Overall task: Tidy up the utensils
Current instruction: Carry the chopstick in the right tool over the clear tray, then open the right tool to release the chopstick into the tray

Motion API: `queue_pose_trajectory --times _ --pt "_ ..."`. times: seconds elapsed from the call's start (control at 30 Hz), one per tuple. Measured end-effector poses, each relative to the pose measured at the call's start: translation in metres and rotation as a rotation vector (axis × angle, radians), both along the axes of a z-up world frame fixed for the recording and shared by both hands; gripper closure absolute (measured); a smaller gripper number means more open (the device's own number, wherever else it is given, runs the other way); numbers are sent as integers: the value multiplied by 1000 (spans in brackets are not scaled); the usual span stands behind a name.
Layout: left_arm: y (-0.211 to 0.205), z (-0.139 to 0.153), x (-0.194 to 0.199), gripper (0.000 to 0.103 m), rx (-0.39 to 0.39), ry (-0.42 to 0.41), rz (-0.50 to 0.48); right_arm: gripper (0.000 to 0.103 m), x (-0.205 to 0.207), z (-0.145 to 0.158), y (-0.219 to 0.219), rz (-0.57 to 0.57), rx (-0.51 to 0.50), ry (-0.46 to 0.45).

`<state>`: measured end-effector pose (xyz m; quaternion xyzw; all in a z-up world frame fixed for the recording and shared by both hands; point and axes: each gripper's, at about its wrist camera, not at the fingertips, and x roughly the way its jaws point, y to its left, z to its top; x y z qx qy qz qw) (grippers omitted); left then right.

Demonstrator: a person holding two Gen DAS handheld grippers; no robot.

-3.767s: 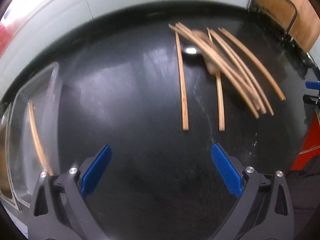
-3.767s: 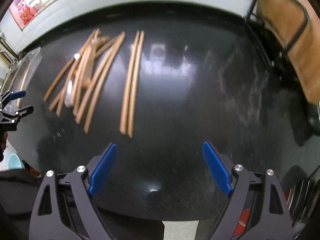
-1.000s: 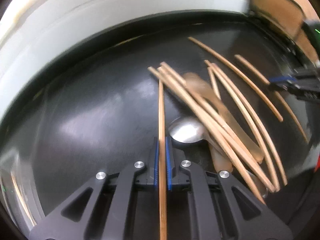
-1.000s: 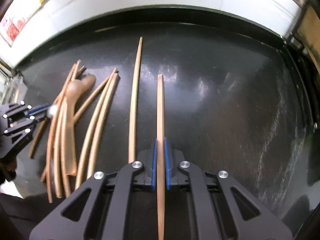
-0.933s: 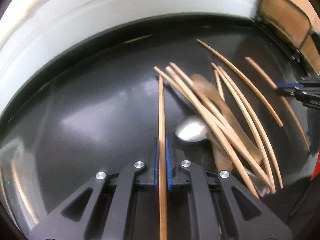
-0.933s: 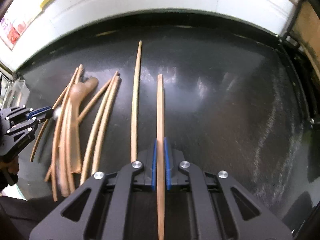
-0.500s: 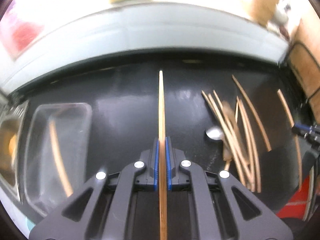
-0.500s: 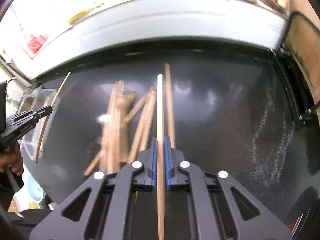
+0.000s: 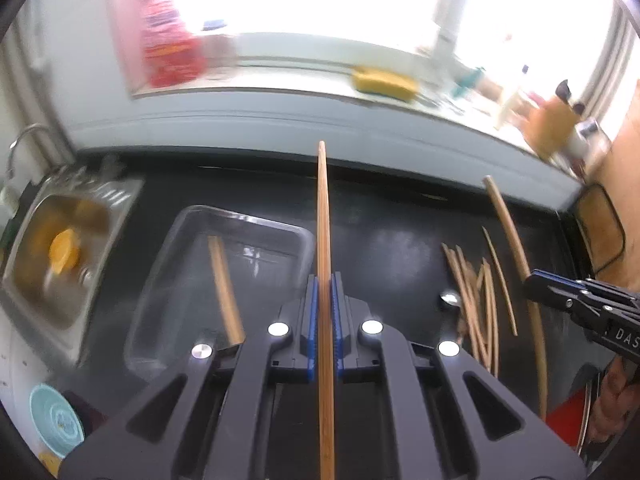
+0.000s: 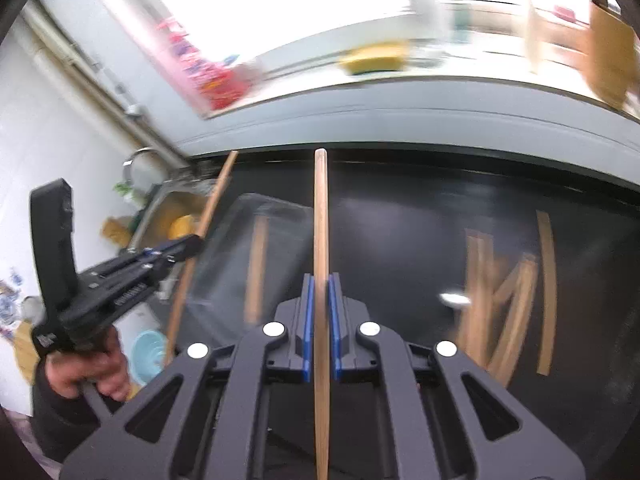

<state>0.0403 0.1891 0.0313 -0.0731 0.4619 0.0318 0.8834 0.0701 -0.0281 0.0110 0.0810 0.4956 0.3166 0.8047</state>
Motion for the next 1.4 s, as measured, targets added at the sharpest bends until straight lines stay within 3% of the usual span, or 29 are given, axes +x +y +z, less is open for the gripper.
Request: queue_pose_trajectory --times 0.27,0.37,0.5,0.67,1.0,1.4 --pt "95 -9 -18 97 -29 29 134 95 11 15 130 129 55 18" --pt "118 -24 -17 97 -49 58 164 95 18 7 163 142 55 38" --pt "136 -49 -5 97 -134 88 193 95 33 -13 192 114 53 79" --pt "148 -84 15 97 -218 117 222 95 49 -53 207 80 36 155" --pt "153 -134 40 97 -153 165 207 95 70 -119 238 87 -42 234" --pt "154 -153 55 97 -159 212 155 95 86 -148 245 89 -89 268"
